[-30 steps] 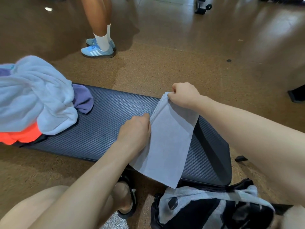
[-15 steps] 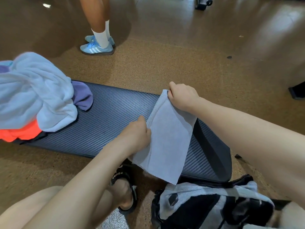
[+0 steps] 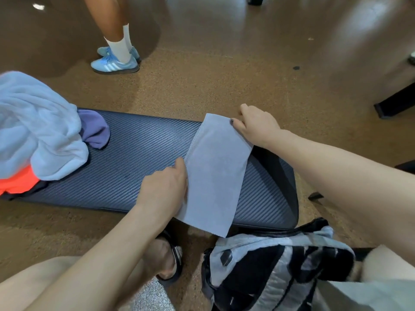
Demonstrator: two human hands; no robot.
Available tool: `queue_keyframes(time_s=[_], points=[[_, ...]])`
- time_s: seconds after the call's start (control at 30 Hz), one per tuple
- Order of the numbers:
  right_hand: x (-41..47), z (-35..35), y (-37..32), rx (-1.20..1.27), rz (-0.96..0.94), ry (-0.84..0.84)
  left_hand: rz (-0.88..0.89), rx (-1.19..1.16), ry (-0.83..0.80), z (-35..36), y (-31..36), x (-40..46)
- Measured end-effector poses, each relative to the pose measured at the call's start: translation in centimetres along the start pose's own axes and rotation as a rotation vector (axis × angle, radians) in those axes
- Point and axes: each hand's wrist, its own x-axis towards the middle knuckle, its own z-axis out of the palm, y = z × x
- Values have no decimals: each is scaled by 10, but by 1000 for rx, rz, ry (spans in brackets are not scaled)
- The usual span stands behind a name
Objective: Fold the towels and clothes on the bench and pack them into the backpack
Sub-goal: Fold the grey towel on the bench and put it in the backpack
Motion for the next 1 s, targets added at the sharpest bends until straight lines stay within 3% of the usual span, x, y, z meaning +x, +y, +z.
queue_keyframes(time_s=[0.1,0.2,0.27,0.4,0.53,0.67,0.8,0.9,1.0], points=[[-18,-8,-10,-175,5,170,-5,3,-20,3,3,-3],[-72,-9,-51,28,-147,304,-1,28,-10,6,3,-4],[-128,4,-81,114,-186,240,15,36,17,8,3,-4],[-192,41,-87,83,-66,18,3,20,33,11,2,-3],[-192,32,-92,82,-22,38,8,-63,74,16,0,-6],[-208,31,-102,119,-142,-38,5,-102,108,15,1,-4],[-214,33,-100,91,-146,-73,-60,-177,38,7,-2,-5],[-226,32,-114,9,-332,60,-143,-250,-1,0,-1,-13],[-235,49,-112,-85,-395,6,-200,-281,-134,-8,3,-27]])
